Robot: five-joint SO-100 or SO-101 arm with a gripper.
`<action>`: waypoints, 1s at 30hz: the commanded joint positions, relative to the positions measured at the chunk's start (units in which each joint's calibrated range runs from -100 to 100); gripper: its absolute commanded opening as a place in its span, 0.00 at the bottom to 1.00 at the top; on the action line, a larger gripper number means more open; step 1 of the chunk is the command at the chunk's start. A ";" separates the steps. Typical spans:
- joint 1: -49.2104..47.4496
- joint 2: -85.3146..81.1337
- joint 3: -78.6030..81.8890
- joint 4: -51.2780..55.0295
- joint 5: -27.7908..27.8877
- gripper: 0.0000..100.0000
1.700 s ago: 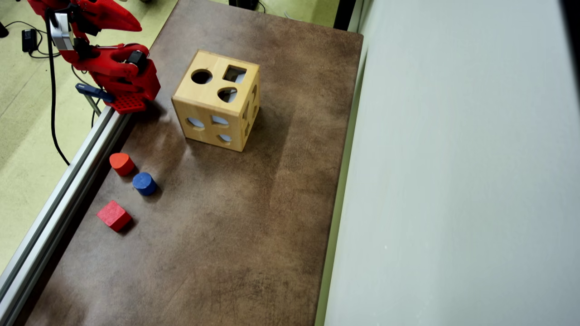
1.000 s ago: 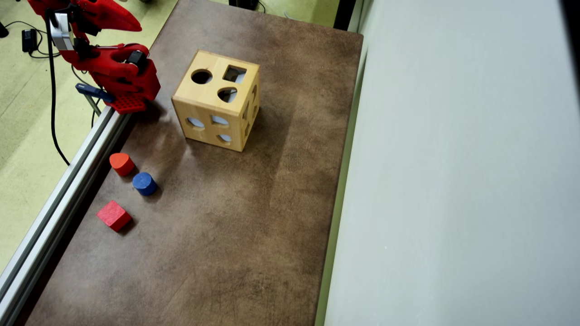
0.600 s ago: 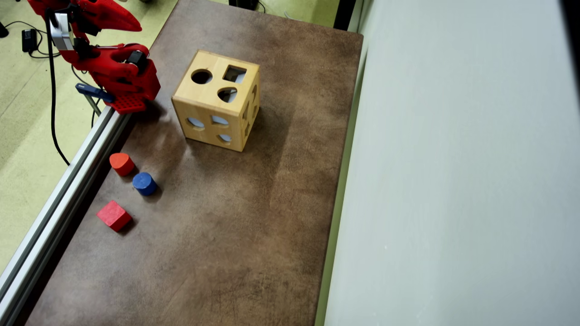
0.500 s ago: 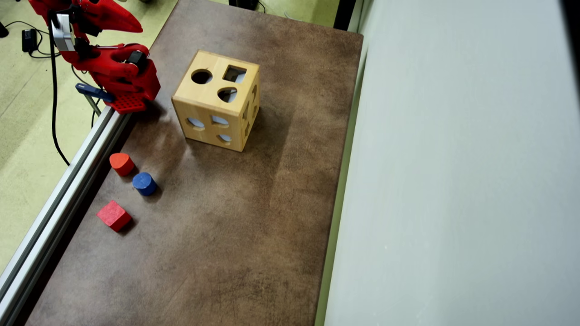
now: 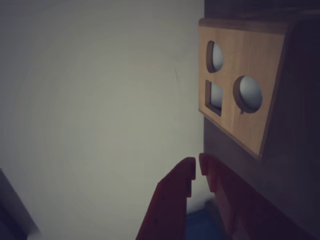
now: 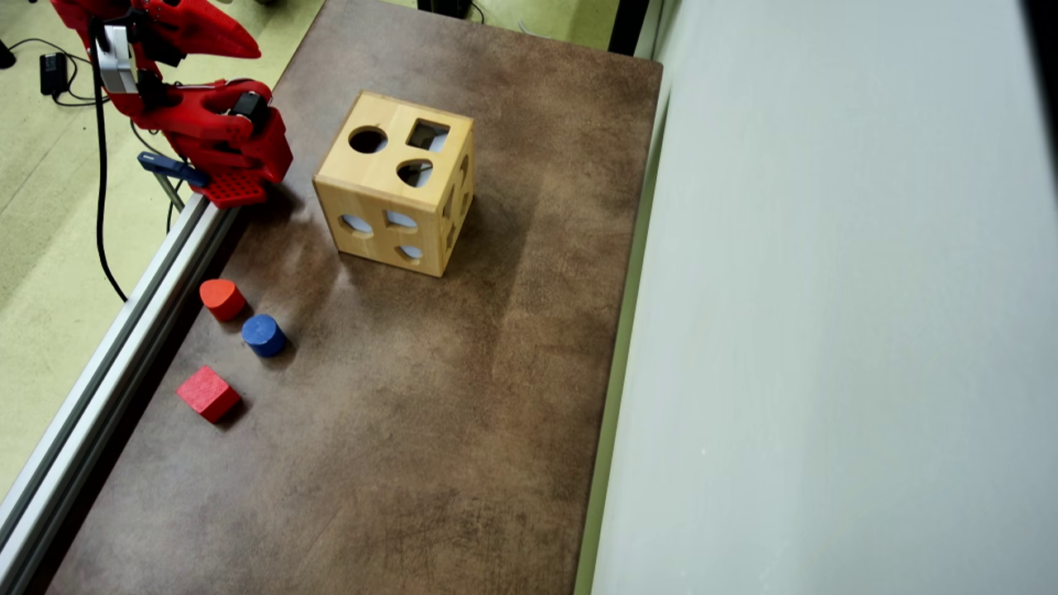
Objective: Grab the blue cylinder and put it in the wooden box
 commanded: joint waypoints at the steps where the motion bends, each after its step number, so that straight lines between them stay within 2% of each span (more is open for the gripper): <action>1: 0.27 9.53 -1.05 -2.97 0.54 0.03; 4: 1.23 14.03 -3.29 -5.22 0.59 0.03; 7: 6.21 19.63 -6.51 -5.62 1.22 0.03; 16: 21.81 38.06 -14.29 -5.70 9.13 0.03; 23: 32.74 44.52 -14.82 -5.62 15.97 0.04; 30: 40.46 46.98 -13.93 -4.82 18.27 0.20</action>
